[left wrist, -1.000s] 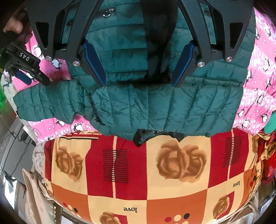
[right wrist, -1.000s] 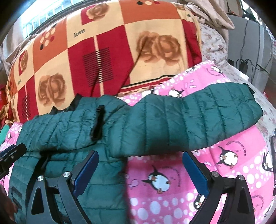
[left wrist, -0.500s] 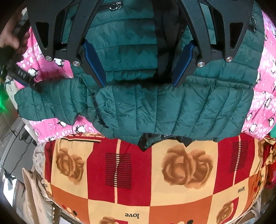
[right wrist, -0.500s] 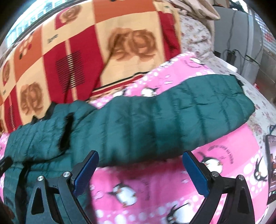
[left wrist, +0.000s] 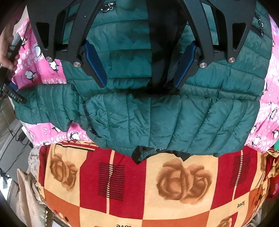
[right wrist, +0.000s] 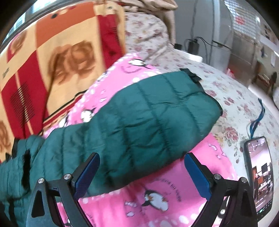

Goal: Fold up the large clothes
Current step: 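Move the right gripper to the cuff of the other sleeve, then grasp the other sleeve cuff with the right gripper and lift it, then swing the held sleeve across the jacket chest with the right gripper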

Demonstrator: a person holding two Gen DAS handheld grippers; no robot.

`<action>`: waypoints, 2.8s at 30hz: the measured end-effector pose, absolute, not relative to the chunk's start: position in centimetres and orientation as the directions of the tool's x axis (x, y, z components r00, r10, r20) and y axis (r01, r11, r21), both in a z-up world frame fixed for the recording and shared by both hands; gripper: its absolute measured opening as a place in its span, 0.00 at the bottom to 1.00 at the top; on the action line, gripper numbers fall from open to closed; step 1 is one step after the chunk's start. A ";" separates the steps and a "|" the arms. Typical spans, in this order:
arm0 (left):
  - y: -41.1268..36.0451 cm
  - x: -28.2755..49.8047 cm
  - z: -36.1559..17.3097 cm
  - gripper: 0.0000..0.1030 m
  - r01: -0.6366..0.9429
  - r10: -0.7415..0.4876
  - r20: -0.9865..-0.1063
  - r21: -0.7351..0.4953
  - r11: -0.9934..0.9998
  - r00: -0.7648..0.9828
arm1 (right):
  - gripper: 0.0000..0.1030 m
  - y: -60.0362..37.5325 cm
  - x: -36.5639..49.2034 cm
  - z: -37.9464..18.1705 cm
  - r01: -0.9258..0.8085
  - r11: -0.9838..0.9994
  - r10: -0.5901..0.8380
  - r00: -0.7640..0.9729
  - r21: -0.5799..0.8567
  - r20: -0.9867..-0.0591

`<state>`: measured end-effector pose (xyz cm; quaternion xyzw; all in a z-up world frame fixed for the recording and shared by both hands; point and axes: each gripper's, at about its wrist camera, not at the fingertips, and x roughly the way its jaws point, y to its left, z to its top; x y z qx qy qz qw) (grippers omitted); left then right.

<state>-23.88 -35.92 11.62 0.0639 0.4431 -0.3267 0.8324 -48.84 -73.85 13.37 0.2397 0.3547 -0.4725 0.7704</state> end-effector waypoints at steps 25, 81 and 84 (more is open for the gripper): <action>-35.3 -22.3 10.7 0.77 0.585 -0.474 -0.797 -0.194 0.787 0.374 | 0.94 -78.3 -48.1 12.3 0.928 0.362 -0.567 0.292 0.086 -0.770; -28.0 -16.6 12.3 0.77 0.444 -0.323 -0.762 -0.053 0.894 0.561 | 0.17 -61.1 -36.9 17.0 0.427 0.807 -0.116 0.792 0.408 -0.599; -27.5 -16.0 12.1 0.77 0.434 -0.319 -0.765 -0.057 0.899 0.559 | 0.17 -59.4 -34.6 16.3 0.398 0.817 -0.074 0.790 0.417 -0.609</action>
